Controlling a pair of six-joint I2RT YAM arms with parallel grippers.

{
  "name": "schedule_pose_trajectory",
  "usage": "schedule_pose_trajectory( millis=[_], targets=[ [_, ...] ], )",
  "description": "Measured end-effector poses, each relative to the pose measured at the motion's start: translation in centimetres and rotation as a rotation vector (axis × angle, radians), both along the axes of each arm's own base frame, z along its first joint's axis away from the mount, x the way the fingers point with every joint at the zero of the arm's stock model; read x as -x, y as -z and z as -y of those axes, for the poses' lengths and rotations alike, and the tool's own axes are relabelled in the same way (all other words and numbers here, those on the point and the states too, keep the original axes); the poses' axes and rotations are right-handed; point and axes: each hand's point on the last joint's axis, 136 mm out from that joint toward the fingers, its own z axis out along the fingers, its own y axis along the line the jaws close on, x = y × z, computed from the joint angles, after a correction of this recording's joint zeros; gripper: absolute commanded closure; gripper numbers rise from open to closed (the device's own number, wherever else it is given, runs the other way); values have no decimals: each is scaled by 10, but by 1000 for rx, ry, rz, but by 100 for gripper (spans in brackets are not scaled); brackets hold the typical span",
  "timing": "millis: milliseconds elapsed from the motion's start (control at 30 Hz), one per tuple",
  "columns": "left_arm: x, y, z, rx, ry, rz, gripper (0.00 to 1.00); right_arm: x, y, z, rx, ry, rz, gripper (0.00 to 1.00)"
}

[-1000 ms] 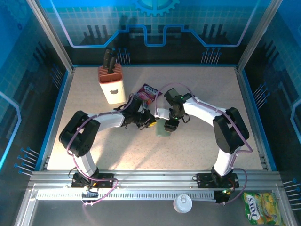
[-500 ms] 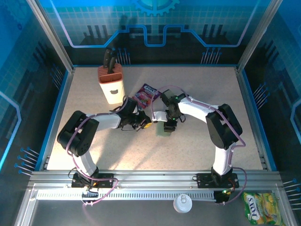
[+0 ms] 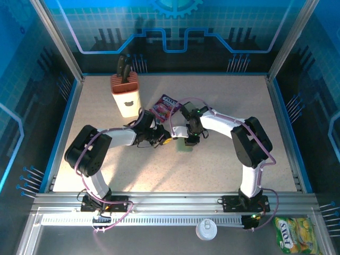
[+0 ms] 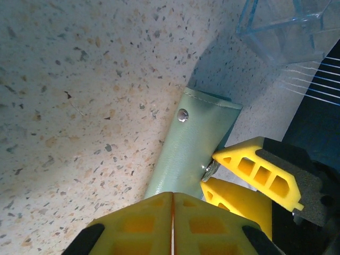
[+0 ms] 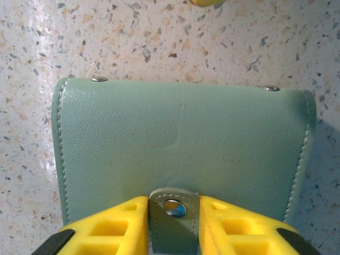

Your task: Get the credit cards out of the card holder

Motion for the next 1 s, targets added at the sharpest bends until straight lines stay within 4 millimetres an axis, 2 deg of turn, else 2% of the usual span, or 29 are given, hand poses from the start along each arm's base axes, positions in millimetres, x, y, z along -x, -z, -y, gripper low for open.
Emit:
schedule_pose_trajectory(
  millis=[133,400,567,1000],
  targets=[
    [-1,-3,4,15,0,7,91,0,-1,0,-14,9,17,85],
    [11,0,24,28,40,-7,90,-1,-4,-1,-46,19,56,100],
    [15,6,40,43,69,-26,91,1,-4,0,-61,22,69,100],
    [-3,2,57,121,64,-6,95,3,-2,8,-87,68,68,100]
  ],
)
